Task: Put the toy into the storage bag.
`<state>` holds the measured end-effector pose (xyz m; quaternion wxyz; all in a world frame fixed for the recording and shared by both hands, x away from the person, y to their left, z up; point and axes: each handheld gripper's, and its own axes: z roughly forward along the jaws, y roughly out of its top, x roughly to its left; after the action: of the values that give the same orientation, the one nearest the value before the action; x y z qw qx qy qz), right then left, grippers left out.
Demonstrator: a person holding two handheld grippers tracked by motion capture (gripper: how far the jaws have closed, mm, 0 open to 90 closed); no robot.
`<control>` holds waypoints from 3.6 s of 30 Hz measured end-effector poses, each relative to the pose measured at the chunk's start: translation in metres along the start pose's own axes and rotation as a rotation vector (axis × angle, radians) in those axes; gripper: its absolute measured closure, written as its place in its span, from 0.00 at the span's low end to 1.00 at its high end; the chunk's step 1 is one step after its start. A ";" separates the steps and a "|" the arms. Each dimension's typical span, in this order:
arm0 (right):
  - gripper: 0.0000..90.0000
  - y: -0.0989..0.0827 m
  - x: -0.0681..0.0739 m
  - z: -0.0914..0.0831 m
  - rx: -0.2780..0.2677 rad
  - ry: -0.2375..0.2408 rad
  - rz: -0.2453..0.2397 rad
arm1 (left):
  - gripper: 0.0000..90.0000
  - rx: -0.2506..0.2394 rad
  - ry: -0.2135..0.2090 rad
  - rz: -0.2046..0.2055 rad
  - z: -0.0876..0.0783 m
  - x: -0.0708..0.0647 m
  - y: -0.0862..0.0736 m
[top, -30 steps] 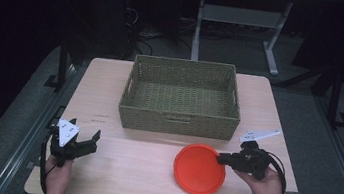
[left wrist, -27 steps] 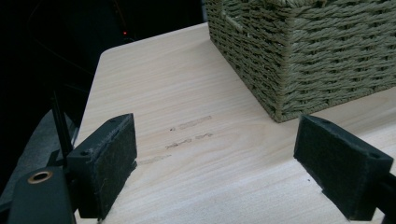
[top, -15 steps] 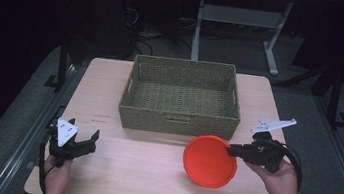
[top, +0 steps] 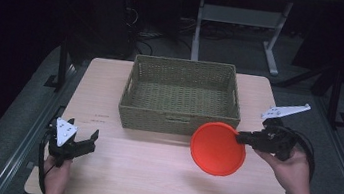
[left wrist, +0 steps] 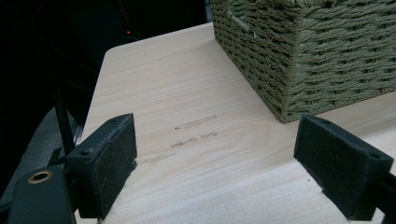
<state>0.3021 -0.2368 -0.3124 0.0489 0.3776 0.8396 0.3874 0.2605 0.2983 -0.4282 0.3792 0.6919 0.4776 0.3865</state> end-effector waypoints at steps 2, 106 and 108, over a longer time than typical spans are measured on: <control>0.91 0.002 0.000 -0.001 0.002 -0.004 0.001 | 0.14 -0.007 0.000 -0.001 0.000 0.000 0.000; 0.91 0.184 -0.031 0.041 0.098 -0.136 0.047 | 0.14 -0.024 -0.002 -0.004 0.000 0.000 0.000; 0.91 0.186 -0.033 0.045 0.098 -0.146 0.047 | 0.14 -0.019 -0.005 0.000 -0.001 -0.001 0.000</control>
<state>0.4527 -0.1541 -0.2226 0.0821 0.4263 0.8427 0.3184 0.2600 0.2977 -0.4277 0.3869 0.6892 0.4730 0.3893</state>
